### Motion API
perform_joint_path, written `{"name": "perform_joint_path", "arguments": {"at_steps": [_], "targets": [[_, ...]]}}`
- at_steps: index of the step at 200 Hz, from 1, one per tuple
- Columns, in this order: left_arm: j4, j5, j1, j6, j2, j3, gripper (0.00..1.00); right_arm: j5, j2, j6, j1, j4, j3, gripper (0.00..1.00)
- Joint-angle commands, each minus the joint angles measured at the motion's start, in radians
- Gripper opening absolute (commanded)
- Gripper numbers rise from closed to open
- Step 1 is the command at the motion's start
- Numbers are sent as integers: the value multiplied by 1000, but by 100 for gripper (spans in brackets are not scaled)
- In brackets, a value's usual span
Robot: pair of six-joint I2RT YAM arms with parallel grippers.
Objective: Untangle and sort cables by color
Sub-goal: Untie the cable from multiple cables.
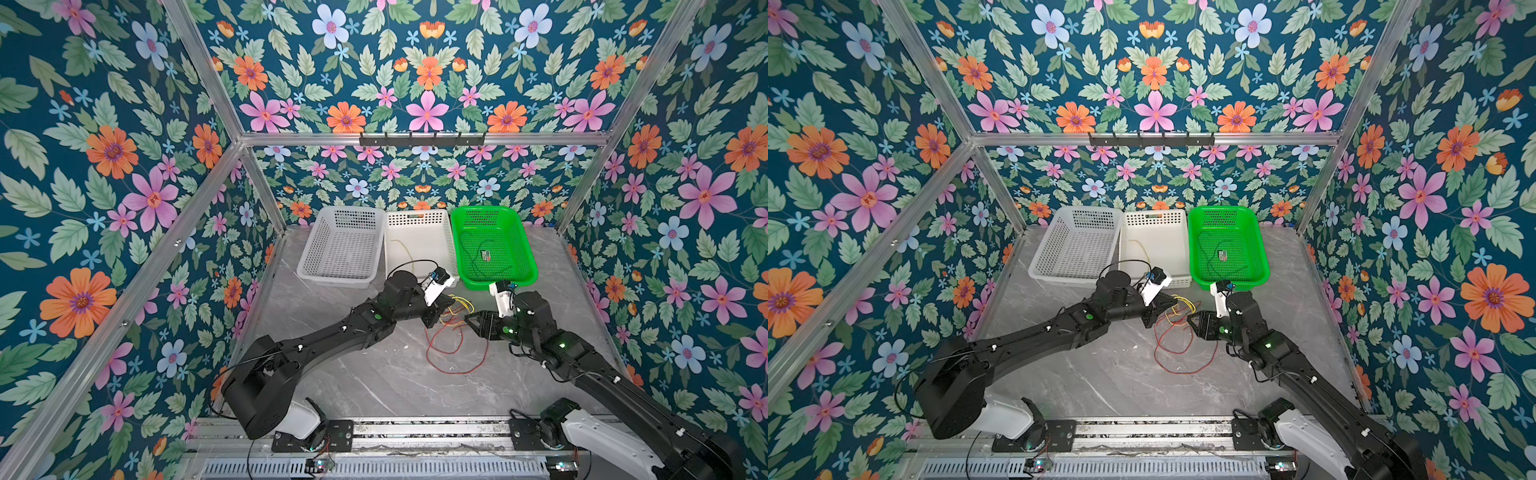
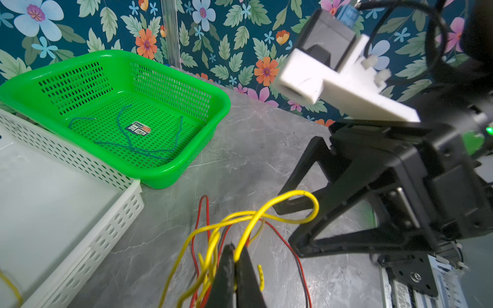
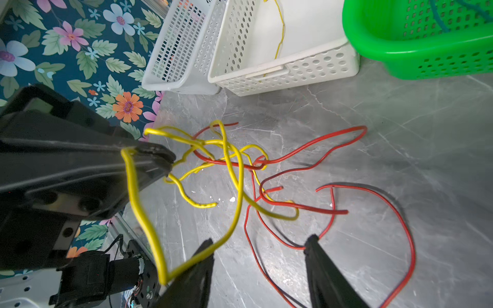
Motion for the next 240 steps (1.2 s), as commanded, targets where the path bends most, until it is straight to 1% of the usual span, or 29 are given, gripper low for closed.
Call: {"name": "perform_joint_path", "arguments": {"at_steps": [1,13,39,50,73,84,102,125,164,182,202,222,240], "targets": [[60,63,-2,-33,-13,2,0,0,29,-42,1,81,-2,49],[71,96,-2,-46,-18,6,0,1,47,-62,2,92,-4,47],[79,159,-1,-66,-19,23,0,-14,65,-110,2,141,-17,47],[80,168,-1,-66,-20,25,0,-13,62,-138,2,152,-21,49],[78,184,0,-69,-14,30,0,13,36,-191,2,171,-31,49],[72,178,1,-69,-11,31,0,14,14,-216,2,162,-31,51],[63,173,4,-69,-11,31,0,4,-39,-248,2,136,-37,54],[55,161,14,-65,-17,28,0,2,-144,-290,2,65,-50,57],[46,156,38,-58,-20,22,0,79,-333,-341,1,-107,-64,63],[47,164,46,-60,-14,26,0,72,-385,-337,2,-72,-99,67],[47,178,46,-61,-9,34,0,80,-357,-358,2,-63,-100,67],[47,186,47,-63,-10,36,0,54,-297,-381,1,-10,-99,68],[51,191,47,-66,-16,29,0,61,-235,-405,1,43,-94,68]]}}
